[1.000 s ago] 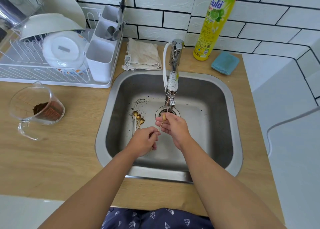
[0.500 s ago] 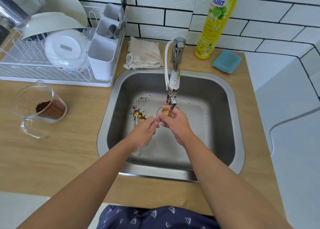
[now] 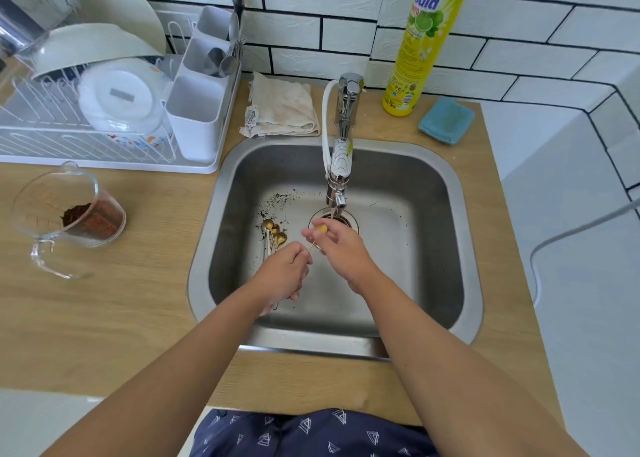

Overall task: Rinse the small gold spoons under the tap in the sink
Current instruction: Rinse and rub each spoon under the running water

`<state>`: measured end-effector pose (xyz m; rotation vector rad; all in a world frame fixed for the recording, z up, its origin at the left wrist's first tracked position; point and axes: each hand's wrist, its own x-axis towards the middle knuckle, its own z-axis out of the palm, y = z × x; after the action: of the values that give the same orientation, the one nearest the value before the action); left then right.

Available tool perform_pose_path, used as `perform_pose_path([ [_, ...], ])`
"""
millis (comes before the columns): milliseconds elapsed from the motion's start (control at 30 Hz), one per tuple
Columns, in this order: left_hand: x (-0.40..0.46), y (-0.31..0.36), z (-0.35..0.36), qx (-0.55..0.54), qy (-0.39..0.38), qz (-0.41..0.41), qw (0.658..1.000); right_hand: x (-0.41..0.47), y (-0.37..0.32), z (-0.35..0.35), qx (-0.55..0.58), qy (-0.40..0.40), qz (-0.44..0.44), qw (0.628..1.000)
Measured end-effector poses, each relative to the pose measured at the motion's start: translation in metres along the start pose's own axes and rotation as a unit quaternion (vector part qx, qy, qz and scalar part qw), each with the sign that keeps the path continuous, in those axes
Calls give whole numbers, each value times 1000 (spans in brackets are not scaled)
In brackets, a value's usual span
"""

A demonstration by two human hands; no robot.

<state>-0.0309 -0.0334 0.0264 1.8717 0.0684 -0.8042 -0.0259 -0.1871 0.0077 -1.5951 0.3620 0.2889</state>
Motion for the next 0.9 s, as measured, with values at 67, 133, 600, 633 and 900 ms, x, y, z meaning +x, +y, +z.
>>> perform_pose_path([
  [67,-2,-1,-2,6,-3,10,1000,-1,-1,-1,22,21,-10,999],
  [133,-2,1,-5,-23,-13,-1,1000,-1,1,-3,74,23,3,997],
  [600,-11,3,-24,-95,-77,-59,991,2,7,-18,229,-9,44,972],
  [633,-11,3,-25,-110,-86,-64,988,2,7,-18,222,-1,40,974],
  [900,-16,8,-31,-383,-163,-147,897,-3,9,-17,205,7,11,979],
])
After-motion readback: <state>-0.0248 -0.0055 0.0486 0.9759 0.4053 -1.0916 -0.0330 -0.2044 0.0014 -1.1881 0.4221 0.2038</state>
